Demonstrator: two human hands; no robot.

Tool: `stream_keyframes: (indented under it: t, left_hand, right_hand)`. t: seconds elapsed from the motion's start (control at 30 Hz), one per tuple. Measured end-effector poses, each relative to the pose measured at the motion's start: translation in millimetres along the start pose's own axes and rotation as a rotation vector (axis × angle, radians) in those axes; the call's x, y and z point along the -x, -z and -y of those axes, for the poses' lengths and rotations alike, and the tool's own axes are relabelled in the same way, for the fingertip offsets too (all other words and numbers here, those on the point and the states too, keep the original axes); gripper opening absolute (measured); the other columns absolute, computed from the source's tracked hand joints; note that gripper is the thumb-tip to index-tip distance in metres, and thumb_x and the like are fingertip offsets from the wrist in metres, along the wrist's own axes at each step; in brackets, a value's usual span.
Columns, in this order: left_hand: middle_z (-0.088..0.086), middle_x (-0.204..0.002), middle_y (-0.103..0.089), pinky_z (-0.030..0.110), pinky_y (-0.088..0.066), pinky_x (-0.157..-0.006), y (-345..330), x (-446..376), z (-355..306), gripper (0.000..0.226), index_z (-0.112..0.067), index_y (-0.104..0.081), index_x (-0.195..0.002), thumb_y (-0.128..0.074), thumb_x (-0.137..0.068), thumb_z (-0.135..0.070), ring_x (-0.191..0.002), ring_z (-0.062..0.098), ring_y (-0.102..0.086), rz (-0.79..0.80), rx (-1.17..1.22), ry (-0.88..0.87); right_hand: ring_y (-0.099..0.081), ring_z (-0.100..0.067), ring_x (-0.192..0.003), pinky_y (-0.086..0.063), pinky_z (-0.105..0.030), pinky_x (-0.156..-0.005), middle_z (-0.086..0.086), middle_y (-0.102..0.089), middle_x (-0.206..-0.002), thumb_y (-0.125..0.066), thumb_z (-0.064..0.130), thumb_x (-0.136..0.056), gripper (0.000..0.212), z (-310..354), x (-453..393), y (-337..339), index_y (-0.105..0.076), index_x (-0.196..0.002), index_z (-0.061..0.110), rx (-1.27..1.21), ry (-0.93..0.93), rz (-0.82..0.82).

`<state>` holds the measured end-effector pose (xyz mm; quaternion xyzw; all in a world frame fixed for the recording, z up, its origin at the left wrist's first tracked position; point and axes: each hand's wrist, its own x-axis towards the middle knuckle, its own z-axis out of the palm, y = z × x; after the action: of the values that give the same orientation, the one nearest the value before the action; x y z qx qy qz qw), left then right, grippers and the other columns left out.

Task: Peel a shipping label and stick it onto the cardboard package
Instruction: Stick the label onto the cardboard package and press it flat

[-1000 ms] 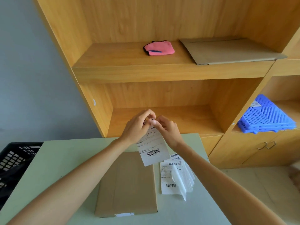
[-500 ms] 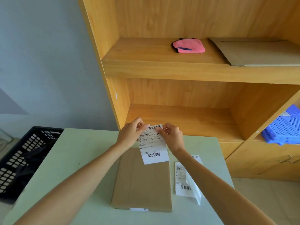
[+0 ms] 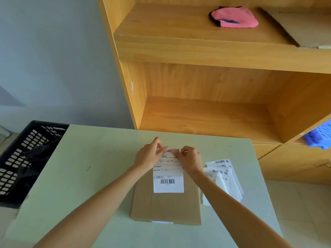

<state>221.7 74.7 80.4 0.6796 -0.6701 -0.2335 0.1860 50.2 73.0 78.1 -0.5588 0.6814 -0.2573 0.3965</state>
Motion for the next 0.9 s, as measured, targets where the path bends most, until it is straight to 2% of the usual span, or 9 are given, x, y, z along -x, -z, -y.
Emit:
stream_keyframes:
  t: [0.07, 0.13, 0.23, 0.3, 0.43, 0.53, 0.67, 0.83, 0.9]
  left_hand:
    - [-0.013, -0.053, -0.042, 0.027, -0.023, -0.042, -7, -2, 4, 0.041, -0.012, -0.044, -0.094, -0.051, -0.092, -0.053, -0.041, 0.005, -0.034, 0.014, -0.035, -0.039]
    - [-0.012, -0.054, -0.045, 0.025, -0.023, -0.040, -12, -4, 7, 0.040, -0.012, -0.040, -0.093, -0.048, -0.094, -0.052, -0.039, 0.003, -0.033, 0.047, -0.073, -0.077]
    - [-0.011, -0.053, -0.039, 0.026, -0.024, -0.040, -20, -6, 14, 0.040, -0.015, -0.034, -0.090, -0.042, -0.093, -0.054, -0.040, 0.007, -0.033, 0.105, -0.094, -0.098]
    - [-0.008, -0.056, -0.040, 0.028, -0.028, -0.043, -27, -8, 19, 0.041, -0.017, -0.034, -0.089, -0.037, -0.091, -0.058, -0.044, 0.012, -0.035, 0.133, -0.097, -0.106]
    - [-0.006, -0.061, -0.051, 0.034, -0.040, -0.044, -39, -12, 31, 0.027, -0.021, -0.035, -0.088, -0.052, -0.097, -0.041, -0.048, 0.016, -0.050, 0.140, -0.186, -0.104]
    - [-0.007, -0.059, -0.050, 0.029, -0.036, -0.039, -45, -16, 34, 0.029, -0.022, -0.033, -0.086, -0.055, -0.097, -0.038, -0.047, 0.014, -0.052, 0.137, -0.198, -0.105]
    - [-0.006, -0.061, -0.052, 0.025, -0.037, -0.039, -48, -18, 33, 0.029, -0.020, -0.037, -0.088, -0.052, -0.096, -0.044, -0.047, 0.013, -0.053, 0.154, -0.219, -0.104]
    - [-0.009, -0.064, -0.052, 0.018, -0.028, -0.039, -50, -19, 30, 0.042, -0.011, -0.049, -0.102, -0.048, -0.095, -0.052, -0.044, 0.005, -0.044, 0.131, -0.318, -0.104]
    - [-0.005, -0.074, -0.064, 0.020, -0.034, -0.042, -51, -20, 30, 0.046, -0.010, -0.050, -0.105, -0.048, -0.093, -0.055, -0.050, 0.009, -0.053, 0.136, -0.347, -0.102]
  right_hand:
    - [-0.040, -0.019, -0.049, -0.030, -0.028, -0.045, 0.004, -0.044, -0.046, -0.072, 0.048, -0.080, 0.050, -7, -3, -7, -0.043, -0.054, 0.017, 0.011, -0.022, 0.008]
    - [-0.039, -0.021, -0.056, -0.028, -0.029, -0.047, 0.004, -0.041, -0.048, -0.069, 0.046, -0.083, 0.051, -13, -6, -11, -0.039, -0.054, 0.017, 0.040, -0.032, 0.018]
    - [-0.034, -0.015, -0.050, -0.027, -0.028, -0.046, 0.005, -0.038, -0.050, -0.066, 0.039, -0.087, 0.051, -17, -7, -14, -0.034, -0.054, 0.018, 0.094, -0.072, 0.043]
    - [-0.038, -0.014, -0.050, -0.033, -0.029, -0.049, 0.004, -0.042, -0.052, -0.066, 0.038, -0.088, 0.049, -20, -9, -18, -0.036, -0.054, 0.018, 0.128, -0.105, 0.058]
    - [-0.057, -0.022, -0.063, -0.052, -0.034, -0.059, -0.002, -0.057, -0.066, -0.065, 0.043, -0.087, 0.039, -24, -13, -26, -0.047, -0.064, 0.016, 0.187, -0.177, 0.094]
    - [-0.066, -0.025, -0.072, -0.059, -0.039, -0.065, -0.007, -0.065, -0.079, -0.064, 0.048, -0.086, 0.038, -27, -16, -30, -0.056, -0.078, 0.011, 0.217, -0.193, 0.090]
    - [-0.063, -0.022, -0.068, -0.054, -0.034, -0.061, -0.005, -0.064, -0.078, -0.064, 0.056, -0.083, 0.042, -30, -20, -33, -0.052, -0.074, 0.016, 0.277, -0.213, 0.080]
    - [-0.054, -0.020, -0.059, -0.042, -0.028, -0.051, -0.001, -0.055, -0.064, -0.062, 0.068, -0.077, 0.055, -30, -20, -37, -0.047, -0.065, 0.016, 0.320, -0.223, 0.060]
    - [-0.055, -0.022, -0.059, -0.042, -0.027, -0.050, -0.004, -0.059, -0.066, -0.059, 0.073, -0.074, 0.060, -31, -20, -38, -0.052, -0.068, 0.014, 0.353, -0.220, 0.050]
